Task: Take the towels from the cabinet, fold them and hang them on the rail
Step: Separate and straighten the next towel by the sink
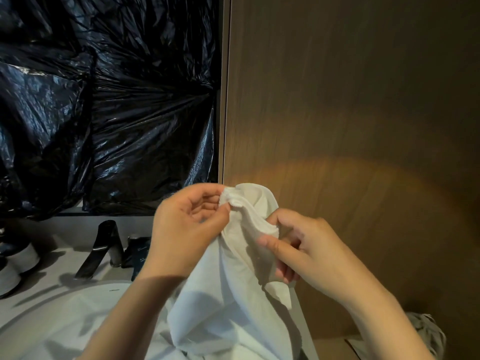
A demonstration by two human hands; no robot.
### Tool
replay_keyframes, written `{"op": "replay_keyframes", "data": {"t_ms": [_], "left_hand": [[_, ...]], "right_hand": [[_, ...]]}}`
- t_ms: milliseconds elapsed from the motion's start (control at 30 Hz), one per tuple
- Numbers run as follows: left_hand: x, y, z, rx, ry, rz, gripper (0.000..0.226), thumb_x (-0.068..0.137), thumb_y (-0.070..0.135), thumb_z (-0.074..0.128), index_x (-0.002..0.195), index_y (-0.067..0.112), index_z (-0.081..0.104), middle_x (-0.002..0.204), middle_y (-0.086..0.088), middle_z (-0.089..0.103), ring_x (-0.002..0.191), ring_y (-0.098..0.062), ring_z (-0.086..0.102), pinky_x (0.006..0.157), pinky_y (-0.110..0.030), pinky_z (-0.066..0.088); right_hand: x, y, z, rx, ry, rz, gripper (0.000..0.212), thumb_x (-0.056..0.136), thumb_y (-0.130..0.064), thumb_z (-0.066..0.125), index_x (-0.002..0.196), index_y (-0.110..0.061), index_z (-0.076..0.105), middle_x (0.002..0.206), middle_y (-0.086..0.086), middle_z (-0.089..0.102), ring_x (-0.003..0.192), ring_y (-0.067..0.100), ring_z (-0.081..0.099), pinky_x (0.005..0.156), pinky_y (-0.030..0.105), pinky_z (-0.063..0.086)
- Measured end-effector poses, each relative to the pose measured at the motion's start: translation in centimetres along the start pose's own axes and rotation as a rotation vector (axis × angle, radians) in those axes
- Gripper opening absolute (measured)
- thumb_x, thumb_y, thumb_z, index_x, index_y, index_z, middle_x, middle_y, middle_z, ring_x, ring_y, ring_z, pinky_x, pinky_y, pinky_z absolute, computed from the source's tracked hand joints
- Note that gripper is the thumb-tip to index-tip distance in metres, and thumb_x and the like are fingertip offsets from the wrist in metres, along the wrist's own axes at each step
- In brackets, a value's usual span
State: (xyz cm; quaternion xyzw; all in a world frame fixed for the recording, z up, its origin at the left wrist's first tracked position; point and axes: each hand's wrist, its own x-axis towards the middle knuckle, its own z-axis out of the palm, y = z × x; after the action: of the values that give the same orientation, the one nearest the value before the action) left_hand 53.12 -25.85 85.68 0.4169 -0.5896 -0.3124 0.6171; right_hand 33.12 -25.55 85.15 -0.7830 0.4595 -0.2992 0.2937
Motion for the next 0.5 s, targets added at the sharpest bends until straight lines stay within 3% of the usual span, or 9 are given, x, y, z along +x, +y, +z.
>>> {"op": "replay_keyframes", "data": {"t_ms": [100,233,400,500], "left_hand": [[1.7,0.3,-1.0,0.067,0.044,0.059,0.023,0.082,-0.003,0.069,0.098,0.013,0.072,0.085,-0.004,0.073,0.075,-0.014,0.069,0.072,-0.021,0.057],[3.7,0.4,-2.1,0.148,0.086,0.098,0.021,0.084,0.004,0.069,0.101,0.017,0.071,0.086,0.002,0.073,0.075,-0.008,0.069,0.069,-0.016,0.055],[5.1,0.7,-3.5,0.143,0.119,0.140,0.021,0.084,0.005,0.069,0.099,0.020,0.072,0.088,0.007,0.074,0.082,-0.006,0.070,0.068,-0.012,0.054],[5.6,0.9,-3.8,0.139,0.113,0.167,0.021,0.083,0.004,0.070,0.098,0.020,0.073,0.088,0.007,0.074,0.081,-0.007,0.070,0.068,-0.012,0.053]], "right_hand": [[0.2,0.1,-0.9,-0.167,0.031,-0.031,0.022,0.078,-0.065,0.049,0.096,-0.052,0.050,0.076,-0.021,0.066,0.064,0.003,0.069,0.056,0.024,0.060],[0.4,0.7,-1.9,-0.243,0.117,-0.093,0.032,0.080,-0.069,0.047,0.095,-0.043,0.057,0.073,-0.019,0.066,0.065,0.001,0.068,0.056,0.028,0.060],[0.7,2.1,-3.7,-0.356,0.196,-0.146,0.028,0.087,-0.067,0.047,0.090,-0.040,0.057,0.070,-0.013,0.064,0.065,0.006,0.064,0.052,0.037,0.054],[1.3,2.1,-4.8,-0.472,0.333,-0.230,0.029,0.091,-0.065,0.044,0.085,-0.039,0.055,0.076,-0.019,0.058,0.075,0.004,0.060,0.054,0.026,0.051]]}}
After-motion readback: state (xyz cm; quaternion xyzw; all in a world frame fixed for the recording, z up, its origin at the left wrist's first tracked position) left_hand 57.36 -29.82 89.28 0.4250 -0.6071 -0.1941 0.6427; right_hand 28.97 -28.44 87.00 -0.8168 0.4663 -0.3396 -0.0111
